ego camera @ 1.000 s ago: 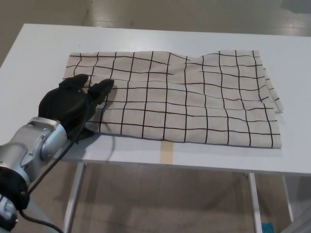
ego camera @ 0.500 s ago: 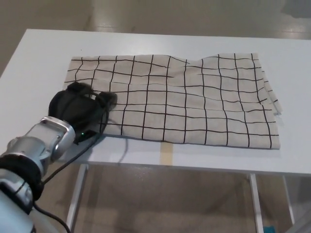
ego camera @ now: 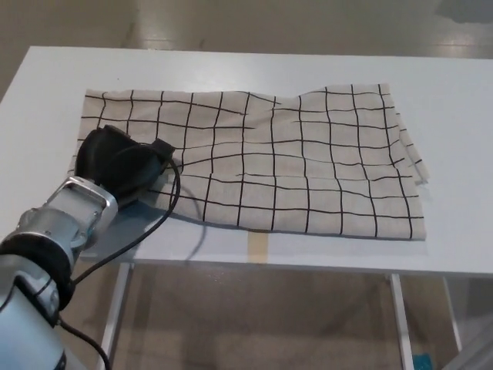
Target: Use the left hand to fold a white towel with checkered patterns in half.
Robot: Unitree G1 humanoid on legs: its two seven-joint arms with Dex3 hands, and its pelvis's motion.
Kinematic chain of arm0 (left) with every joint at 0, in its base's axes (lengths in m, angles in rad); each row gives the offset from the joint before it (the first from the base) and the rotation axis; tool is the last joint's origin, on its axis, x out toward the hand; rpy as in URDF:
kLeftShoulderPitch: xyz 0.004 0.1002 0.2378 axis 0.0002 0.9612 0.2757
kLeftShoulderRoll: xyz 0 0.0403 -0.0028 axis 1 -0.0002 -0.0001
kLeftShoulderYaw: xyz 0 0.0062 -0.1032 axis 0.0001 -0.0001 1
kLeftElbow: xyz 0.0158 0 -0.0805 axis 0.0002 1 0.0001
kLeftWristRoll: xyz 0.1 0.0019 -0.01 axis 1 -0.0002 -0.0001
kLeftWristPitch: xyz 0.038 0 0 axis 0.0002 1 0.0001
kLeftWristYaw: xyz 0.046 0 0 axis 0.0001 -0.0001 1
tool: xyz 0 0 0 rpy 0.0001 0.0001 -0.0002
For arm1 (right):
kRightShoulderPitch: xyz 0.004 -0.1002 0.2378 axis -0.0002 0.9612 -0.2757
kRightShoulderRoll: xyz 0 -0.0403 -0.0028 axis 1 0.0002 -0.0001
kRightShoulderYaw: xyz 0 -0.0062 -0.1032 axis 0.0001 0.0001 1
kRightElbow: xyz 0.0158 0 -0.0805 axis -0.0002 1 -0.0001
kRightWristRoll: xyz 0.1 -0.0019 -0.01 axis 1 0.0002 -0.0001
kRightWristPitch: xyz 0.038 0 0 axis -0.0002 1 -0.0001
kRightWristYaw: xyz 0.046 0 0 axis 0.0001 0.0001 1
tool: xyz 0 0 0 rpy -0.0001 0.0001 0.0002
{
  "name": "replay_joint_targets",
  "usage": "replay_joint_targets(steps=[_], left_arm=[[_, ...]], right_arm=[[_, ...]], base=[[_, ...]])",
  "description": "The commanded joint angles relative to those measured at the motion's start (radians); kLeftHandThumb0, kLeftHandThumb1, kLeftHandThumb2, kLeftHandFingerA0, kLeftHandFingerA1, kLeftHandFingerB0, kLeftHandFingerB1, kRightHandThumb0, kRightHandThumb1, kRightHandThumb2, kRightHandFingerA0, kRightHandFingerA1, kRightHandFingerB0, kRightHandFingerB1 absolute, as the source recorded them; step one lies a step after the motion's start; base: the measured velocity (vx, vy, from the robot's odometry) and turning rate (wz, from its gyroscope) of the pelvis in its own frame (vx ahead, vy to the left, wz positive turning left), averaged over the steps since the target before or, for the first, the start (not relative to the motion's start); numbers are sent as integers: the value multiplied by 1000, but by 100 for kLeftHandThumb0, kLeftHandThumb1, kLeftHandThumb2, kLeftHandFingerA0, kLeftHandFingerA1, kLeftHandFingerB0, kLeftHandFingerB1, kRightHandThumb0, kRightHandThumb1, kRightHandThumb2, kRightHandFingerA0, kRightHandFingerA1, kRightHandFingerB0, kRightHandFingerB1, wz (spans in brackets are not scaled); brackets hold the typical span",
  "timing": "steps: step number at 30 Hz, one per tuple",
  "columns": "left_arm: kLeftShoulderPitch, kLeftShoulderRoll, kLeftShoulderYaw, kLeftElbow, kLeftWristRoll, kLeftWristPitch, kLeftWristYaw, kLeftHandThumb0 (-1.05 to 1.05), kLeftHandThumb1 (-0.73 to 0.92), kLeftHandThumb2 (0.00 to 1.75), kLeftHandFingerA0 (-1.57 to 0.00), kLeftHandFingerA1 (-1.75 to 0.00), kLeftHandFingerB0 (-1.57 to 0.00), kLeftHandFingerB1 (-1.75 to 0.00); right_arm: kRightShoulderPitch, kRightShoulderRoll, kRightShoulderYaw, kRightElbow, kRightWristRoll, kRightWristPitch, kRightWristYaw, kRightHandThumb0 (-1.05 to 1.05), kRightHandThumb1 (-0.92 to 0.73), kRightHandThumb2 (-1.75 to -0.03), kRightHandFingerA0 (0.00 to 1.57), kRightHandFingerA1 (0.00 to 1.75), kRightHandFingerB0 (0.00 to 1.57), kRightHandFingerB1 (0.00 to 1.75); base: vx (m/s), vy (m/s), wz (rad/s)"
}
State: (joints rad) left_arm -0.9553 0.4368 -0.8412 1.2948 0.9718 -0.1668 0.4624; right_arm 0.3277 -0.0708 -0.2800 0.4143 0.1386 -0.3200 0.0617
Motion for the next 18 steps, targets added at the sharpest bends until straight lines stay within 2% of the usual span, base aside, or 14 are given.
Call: replay_joint_targets(steps=[1,5,6,8,14,18], left_arm=[[26,18,-1,17,8,-42,30,-19,62,51,-67,-175,-48,-175],[-6,44,31,9,-20,-101,38,-19,62,53,-69,-175,-52,-174],[-21,56,48,5,-31,-122,60,-19,62,53,-69,-175,-58,-169],[-62,95,93,-6,-62,-177,107,-19,63,53,-71,-175,-59,-167],[-129,148,153,-18,-66,-203,170,-19,62,55,-77,-175,-66,-164],[-189,176,158,-20,-45,-184,155,-21,63,56,-78,-172,-66,-161]], right_arm=[[10,-3,-4,17,3,-5,1,-33,-77,-63,24,39,31,34],[11,-1,-3,18,3,-12,4,-33,-77,-63,24,39,31,34],[7,-2,-4,21,2,-14,2,-33,-77,-63,24,39,31,34],[0,-4,-4,24,1,-13,1,-33,-77,-63,24,39,31,34],[-8,-10,-3,32,-9,-15,-3,-33,-77,-63,25,40,31,34],[-2,-11,-4,30,-9,-17,0,-33,-77,-64,26,40,32,34]], base=[[0,0,0],[0,0,0],[0,0,0],[0,0,0],[0,0,0],[0,0,0]])
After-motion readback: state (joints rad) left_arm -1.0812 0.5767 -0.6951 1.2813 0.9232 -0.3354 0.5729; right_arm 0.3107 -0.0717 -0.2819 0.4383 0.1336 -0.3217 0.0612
